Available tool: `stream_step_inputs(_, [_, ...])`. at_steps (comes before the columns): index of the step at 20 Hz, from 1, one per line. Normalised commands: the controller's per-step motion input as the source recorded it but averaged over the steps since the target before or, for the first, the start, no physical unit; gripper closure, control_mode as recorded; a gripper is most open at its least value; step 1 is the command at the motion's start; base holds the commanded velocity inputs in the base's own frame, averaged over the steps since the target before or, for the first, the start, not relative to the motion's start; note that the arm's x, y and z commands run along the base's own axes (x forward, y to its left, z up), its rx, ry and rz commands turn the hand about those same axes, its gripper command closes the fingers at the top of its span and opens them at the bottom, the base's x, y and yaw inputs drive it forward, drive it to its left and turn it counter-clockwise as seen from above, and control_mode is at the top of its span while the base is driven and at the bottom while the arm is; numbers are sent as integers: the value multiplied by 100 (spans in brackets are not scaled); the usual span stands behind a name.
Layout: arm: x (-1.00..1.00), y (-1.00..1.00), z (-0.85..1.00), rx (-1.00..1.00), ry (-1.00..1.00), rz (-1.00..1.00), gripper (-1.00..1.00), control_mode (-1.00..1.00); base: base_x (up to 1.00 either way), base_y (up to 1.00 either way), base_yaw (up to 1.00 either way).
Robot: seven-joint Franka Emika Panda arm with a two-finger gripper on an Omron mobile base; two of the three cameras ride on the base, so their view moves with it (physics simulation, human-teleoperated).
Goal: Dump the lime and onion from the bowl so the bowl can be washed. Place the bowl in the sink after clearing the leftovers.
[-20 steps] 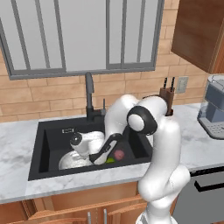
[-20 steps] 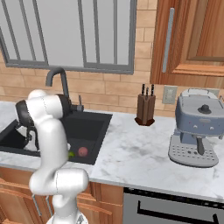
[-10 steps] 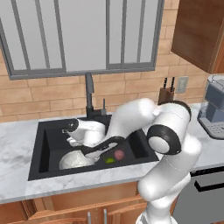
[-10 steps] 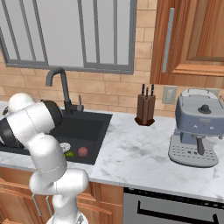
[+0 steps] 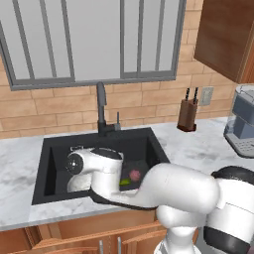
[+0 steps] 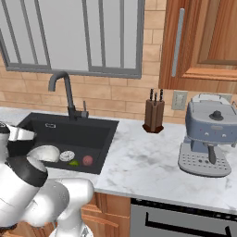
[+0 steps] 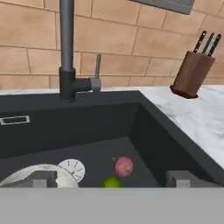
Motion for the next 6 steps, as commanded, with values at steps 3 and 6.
stream_step_inputs(3, [-100,-30,100,0,-46,0,-100,-100,0,0,0])
stream_step_inputs(6, [-100,-67,90,0,-46,1,-100,-100,0,0,0])
